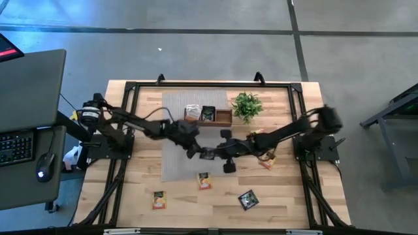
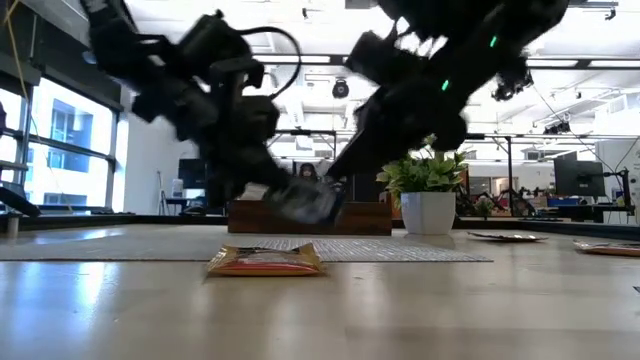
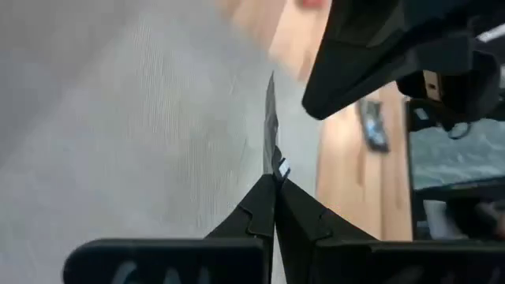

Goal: Pick & Place Tea
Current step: Put the black tea bag in the middle section of the brown wooden organizer

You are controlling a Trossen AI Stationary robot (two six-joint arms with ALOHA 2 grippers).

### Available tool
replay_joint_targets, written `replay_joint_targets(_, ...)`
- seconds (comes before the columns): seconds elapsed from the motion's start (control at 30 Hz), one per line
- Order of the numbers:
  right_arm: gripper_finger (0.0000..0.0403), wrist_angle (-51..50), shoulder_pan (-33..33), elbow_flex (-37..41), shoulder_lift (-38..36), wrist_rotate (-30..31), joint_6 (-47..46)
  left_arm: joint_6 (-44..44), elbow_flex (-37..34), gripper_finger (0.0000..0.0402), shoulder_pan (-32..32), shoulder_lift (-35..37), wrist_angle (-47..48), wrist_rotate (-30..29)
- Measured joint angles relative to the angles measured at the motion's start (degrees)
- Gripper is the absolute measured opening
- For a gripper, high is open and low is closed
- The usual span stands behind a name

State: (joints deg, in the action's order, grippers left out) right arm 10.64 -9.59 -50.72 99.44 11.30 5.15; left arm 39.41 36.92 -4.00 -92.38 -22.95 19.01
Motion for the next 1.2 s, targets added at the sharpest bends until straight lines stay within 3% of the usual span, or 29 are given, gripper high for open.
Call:
replay_joint_targets(0.1, 0.0000, -12.45, -0.70, -0.02, -7.30, 3.03, -0.23, -9.63, 5.69, 0.0001, -5.42, 0.00, 6.61, 4.53)
replay_joint_targets(0.2, 0.0000, -21.40, -1.37, -0.02, -13.84, 5.17, -2.99, -23.73, 15.20, 0.0001, -9.92, 0.00, 22.17, 3.89)
replay_joint_targets(0.33, 0.0000, -26.78, -2.13, -0.02, -20.21, 7.71, -6.74, -47.06, 31.80, 0.0000, -13.40, -0.53, 49.81, -9.78)
replay_joint_targets(0.4, 0.0000, -27.54, -2.47, -0.02, -21.81, 7.81, -7.72, -54.16, 39.34, 0.0000, -14.18, -2.84, 58.01, -17.92)
replay_joint_targets(0.5, 0.0000, -27.81, -3.16, -0.02, -22.45, 7.23, -7.74, -59.44, 47.54, 0.0000, -15.74, -5.98, 68.78, -21.16)
replay_joint_targets(0.7, 0.0000, -30.24, -4.40, -0.02, -21.73, 6.33, -7.74, -66.59, 55.79, 0.0000, -17.46, -13.49, 77.47, -20.83)
replay_joint_targets(0.87, 0.0000, -30.27, -4.84, 0.00, -21.73, 6.24, -7.72, -71.01, 56.48, 0.0000, -16.86, -17.23, 78.02, -21.29)
replay_joint_targets(1.2, 0.0000, -30.16, -4.82, 0.00, -21.73, 6.83, -7.72, -72.94, 56.55, 0.0002, -14.49, -20.17, 76.28, -28.00)
